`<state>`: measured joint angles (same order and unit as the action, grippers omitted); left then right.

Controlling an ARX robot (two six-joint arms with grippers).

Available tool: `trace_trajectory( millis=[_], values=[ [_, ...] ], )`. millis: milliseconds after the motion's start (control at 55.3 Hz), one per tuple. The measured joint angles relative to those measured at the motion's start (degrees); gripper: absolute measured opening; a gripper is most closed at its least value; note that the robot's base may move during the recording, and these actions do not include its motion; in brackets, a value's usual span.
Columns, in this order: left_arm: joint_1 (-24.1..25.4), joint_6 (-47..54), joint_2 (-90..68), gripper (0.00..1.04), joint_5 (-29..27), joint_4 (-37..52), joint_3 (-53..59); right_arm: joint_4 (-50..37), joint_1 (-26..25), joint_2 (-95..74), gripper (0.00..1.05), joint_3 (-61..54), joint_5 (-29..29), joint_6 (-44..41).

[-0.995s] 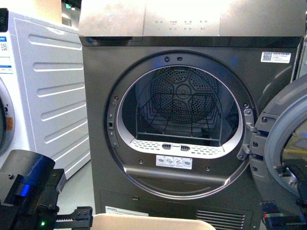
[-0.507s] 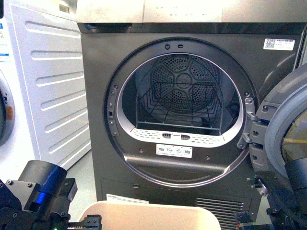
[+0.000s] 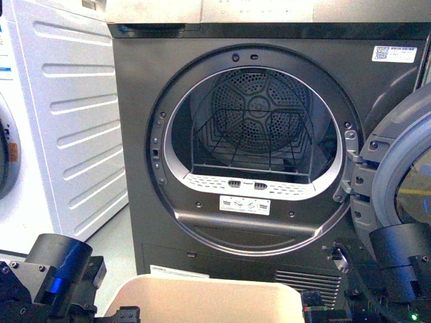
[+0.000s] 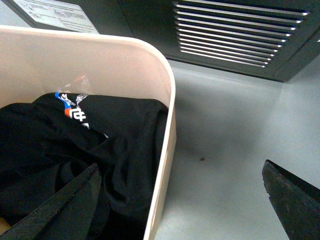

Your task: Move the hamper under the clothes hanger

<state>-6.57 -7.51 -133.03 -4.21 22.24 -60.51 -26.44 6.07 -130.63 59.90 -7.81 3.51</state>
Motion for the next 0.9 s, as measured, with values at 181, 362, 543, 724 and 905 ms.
trace_trajectory(
  millis=[181, 362, 543, 724, 905],
  values=[
    [-0.57, -0.24, -1.51, 0.98, 0.15, 0.31, -0.83, -1.01, 0.81, -1.03, 0.97, 0.0, 0.17, 1.6],
    [-1.11, -0.55, -2.1, 0.98, 0.28, 0.7, -1.09, -1.01, 1.38, -3.5, 0.97, 0.0, 0.76, 1.95],
    [-1.14, -0.57, -2.14, 0.98, 0.33, 1.05, -1.11, -0.59, 1.75, -6.03, 0.97, 1.27, 1.09, 1.9],
    [-0.9, -0.57, -2.43, 0.98, 0.28, 1.05, -1.11, 0.48, 1.79, -8.02, 0.97, 3.04, 1.03, 1.81],
    [-0.31, -0.37, -3.23, 0.98, -0.04, 1.05, -1.55, 1.33, 1.97, -8.7, 0.97, 4.63, 1.03, 1.73]
  ],
)
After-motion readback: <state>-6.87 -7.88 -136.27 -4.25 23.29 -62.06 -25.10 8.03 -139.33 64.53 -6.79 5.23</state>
